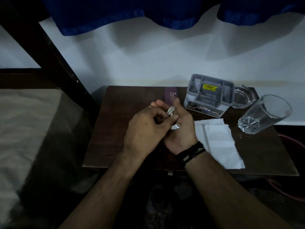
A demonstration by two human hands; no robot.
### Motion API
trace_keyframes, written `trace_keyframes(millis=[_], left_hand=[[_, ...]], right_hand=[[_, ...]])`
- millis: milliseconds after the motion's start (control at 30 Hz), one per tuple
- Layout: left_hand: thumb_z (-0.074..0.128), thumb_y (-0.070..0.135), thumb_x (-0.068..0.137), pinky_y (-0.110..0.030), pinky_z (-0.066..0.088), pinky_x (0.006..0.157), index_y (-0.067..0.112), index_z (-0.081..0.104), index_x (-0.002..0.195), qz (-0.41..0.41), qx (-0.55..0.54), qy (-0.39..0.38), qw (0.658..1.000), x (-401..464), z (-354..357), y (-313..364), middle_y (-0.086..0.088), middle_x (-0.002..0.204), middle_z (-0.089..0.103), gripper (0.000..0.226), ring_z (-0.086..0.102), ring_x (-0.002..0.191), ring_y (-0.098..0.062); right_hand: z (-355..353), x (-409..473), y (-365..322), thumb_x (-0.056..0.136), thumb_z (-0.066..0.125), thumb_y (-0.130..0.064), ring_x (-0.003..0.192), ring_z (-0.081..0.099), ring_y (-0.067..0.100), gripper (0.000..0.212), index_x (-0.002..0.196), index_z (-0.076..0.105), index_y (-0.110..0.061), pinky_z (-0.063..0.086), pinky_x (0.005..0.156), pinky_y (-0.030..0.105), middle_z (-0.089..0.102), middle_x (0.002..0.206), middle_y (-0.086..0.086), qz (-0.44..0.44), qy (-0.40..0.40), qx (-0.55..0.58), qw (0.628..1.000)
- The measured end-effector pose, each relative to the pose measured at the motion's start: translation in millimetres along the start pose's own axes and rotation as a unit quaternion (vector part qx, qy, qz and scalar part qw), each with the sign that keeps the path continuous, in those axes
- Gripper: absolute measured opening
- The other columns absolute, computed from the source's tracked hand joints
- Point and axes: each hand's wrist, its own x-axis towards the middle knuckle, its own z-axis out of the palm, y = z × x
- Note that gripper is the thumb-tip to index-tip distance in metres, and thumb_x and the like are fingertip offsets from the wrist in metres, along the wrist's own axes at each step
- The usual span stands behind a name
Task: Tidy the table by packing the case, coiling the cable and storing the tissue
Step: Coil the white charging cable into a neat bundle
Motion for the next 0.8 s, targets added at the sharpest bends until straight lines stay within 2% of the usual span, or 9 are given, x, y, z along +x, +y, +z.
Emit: trace_keyframes(millis=[100, 233, 300, 467, 567, 700, 800], left_hand=[[0.072, 0.057, 0.082, -0.027, 0.052, 0.065, 0.026, 0.076, 0.082, -0.014, 0.053, 0.0, 0.998, 1.7, -5.2, 0.8, 0.01, 0.079, 0.073, 0.031, 0.068, 0.074, -0.007], [0.067, 0.055, 0.087, -0.029, 0.052, 0.064, 0.024, 0.076, 0.085, 0.008, 0.099, 0.013, 0.995, -1.3, -5.3, 3.5, 0.007, 0.082, 0.074, 0.032, 0.069, 0.076, -0.012], [0.063, 0.058, 0.088, -0.03, 0.054, 0.067, 0.024, 0.076, 0.089, -0.003, 0.112, 0.007, 0.994, -2.7, -4.9, 5.2, 0.005, 0.084, 0.075, 0.036, 0.07, 0.08, -0.014], [0.059, 0.063, 0.089, -0.033, 0.055, 0.069, 0.025, 0.075, 0.094, -0.01, 0.15, 0.004, 0.989, -0.5, -8.3, 3.9, 0.002, 0.09, 0.076, 0.041, 0.071, 0.088, -0.022], [0.058, 0.063, 0.09, -0.036, 0.055, 0.067, 0.025, 0.074, 0.089, -0.001, 0.159, -0.004, 0.987, 0.0, -8.5, 1.9, 0.0, 0.083, 0.074, 0.041, 0.07, 0.082, -0.025], [0.045, 0.071, 0.084, -0.039, 0.058, 0.069, 0.028, 0.074, 0.097, 0.0, 0.131, -0.015, 0.991, -1.1, -6.3, -0.4, 0.001, 0.084, 0.075, 0.053, 0.071, 0.08, -0.022], [0.055, 0.061, 0.091, -0.036, 0.057, 0.069, 0.028, 0.076, 0.099, 0.003, 0.104, -0.018, 0.994, -1.3, -4.6, 0.3, 0.0, 0.085, 0.075, 0.041, 0.071, 0.081, -0.022]], right_hand=[[1.4, -0.9, 2.4, 0.093, 0.051, -0.064, 0.126, 0.062, 0.032, 0.071, 0.12, 0.064, 0.0, 0.047, 0.11, 0.043, 0.065, 0.128, 0.022, 0.004, 0.002, -0.015, 1.0], [5.0, -2.8, 1.2, 0.091, 0.047, -0.071, 0.12, 0.065, 0.03, 0.085, 0.124, 0.061, 0.005, 0.049, 0.108, 0.043, 0.066, 0.127, 0.023, -0.022, 0.001, -0.038, 0.999], [5.3, -1.6, 1.2, 0.091, 0.046, -0.072, 0.121, 0.066, 0.03, 0.085, 0.124, 0.062, 0.005, 0.047, 0.111, 0.044, 0.066, 0.131, 0.023, -0.036, 0.006, -0.058, 0.998], [5.8, -1.1, 2.0, 0.091, 0.046, -0.072, 0.12, 0.067, 0.028, 0.083, 0.123, 0.065, 0.002, 0.047, 0.11, 0.044, 0.069, 0.128, 0.02, -0.039, 0.014, -0.086, 0.995], [6.6, -1.9, 1.3, 0.092, 0.046, -0.07, 0.121, 0.066, 0.028, 0.083, 0.127, 0.062, 0.004, 0.047, 0.11, 0.043, 0.067, 0.13, 0.021, -0.049, 0.012, -0.082, 0.995], [8.2, -3.7, -0.6, 0.094, 0.043, -0.066, 0.121, 0.066, 0.03, 0.081, 0.129, 0.059, 0.006, 0.048, 0.11, 0.043, 0.066, 0.132, 0.023, -0.061, 0.007, -0.077, 0.995], [10.3, -6.8, -2.0, 0.096, 0.042, -0.064, 0.121, 0.067, 0.031, 0.08, 0.129, 0.059, 0.006, 0.05, 0.108, 0.041, 0.066, 0.131, 0.023, -0.063, 0.001, -0.081, 0.995]])
